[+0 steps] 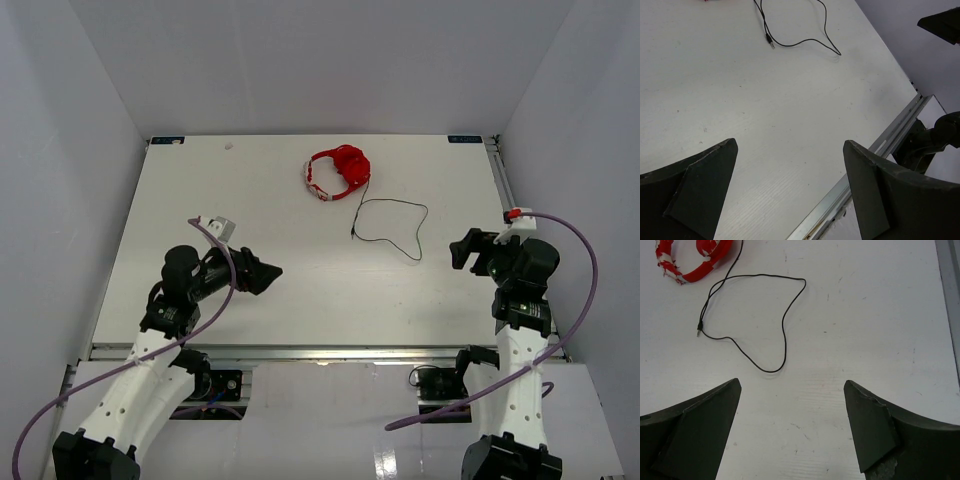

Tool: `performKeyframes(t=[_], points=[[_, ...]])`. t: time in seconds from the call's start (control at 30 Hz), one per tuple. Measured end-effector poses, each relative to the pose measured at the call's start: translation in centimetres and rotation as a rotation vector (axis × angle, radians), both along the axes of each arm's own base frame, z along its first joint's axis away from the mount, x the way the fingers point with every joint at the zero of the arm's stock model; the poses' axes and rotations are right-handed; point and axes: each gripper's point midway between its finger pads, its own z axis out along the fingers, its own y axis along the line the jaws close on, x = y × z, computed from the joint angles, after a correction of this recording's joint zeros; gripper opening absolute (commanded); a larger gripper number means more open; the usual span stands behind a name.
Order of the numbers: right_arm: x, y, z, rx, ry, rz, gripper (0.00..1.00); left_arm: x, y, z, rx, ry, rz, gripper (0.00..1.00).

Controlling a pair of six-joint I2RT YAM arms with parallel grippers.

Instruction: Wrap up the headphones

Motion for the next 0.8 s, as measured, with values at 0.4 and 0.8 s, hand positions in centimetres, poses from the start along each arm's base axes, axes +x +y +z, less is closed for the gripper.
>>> performKeyframes(t=[0.4,0.8], points=[[-2.8,7.2,-2.5,-0.09,-0.055,0.664,0.91,7.0,-2.3,-2.3,0.023,0.276,0.044,0.98],[-3.9,8.5,-1.2,-0.122,-0.158,0.774,0.92,29.2,-9.0,-6.9,0.246,0.464,0.385,0.72]])
